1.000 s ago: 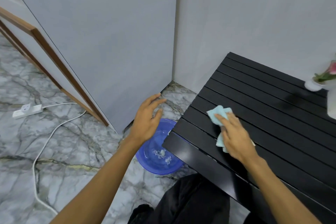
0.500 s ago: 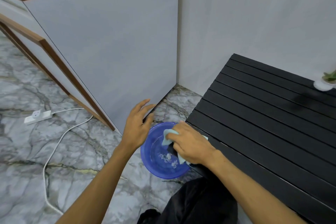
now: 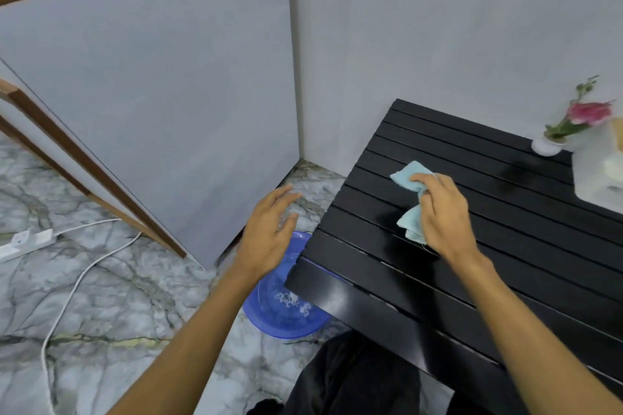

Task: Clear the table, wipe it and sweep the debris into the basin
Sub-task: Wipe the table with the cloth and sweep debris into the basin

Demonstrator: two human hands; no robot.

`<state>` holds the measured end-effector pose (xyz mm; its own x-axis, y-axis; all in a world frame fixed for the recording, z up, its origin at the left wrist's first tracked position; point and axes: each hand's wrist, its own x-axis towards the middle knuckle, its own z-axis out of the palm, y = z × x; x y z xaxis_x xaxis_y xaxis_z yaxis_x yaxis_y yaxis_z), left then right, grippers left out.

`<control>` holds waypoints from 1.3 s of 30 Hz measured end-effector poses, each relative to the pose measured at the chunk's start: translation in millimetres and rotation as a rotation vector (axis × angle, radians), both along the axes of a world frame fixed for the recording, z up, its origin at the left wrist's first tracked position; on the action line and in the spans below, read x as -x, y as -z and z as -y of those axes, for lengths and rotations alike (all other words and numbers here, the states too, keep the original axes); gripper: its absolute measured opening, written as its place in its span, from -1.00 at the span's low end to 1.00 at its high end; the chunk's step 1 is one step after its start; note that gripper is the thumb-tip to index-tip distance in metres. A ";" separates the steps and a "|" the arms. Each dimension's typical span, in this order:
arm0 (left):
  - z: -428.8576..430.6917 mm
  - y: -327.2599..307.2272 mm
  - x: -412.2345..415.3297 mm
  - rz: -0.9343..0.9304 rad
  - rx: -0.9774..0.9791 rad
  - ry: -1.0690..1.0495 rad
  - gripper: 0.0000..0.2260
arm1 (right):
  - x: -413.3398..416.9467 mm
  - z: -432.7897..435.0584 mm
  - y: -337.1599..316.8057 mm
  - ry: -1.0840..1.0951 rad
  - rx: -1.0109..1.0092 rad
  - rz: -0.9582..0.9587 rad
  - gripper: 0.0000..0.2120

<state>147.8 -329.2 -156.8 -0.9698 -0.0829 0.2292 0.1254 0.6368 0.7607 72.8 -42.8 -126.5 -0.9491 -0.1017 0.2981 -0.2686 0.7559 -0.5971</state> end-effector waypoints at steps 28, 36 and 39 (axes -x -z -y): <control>-76.2 36.7 18.8 0.044 0.546 0.301 -0.50 | -94.8 -0.2 45.8 -0.064 -0.337 0.201 -0.47; -101.8 33.2 -1.2 0.031 0.519 0.343 -0.52 | -140.3 -23.2 50.8 -0.004 -0.328 0.211 -0.49; -111.8 34.7 -2.7 0.034 0.525 0.339 -0.52 | -157.4 -41.1 49.9 0.048 -0.329 0.213 -0.49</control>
<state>150.5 -217.4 -191.6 -0.9299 0.3464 0.1238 0.3673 0.8559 0.3642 230.2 -1.7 -176.4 -0.9922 -0.1133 0.0524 -0.1246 0.9248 -0.3596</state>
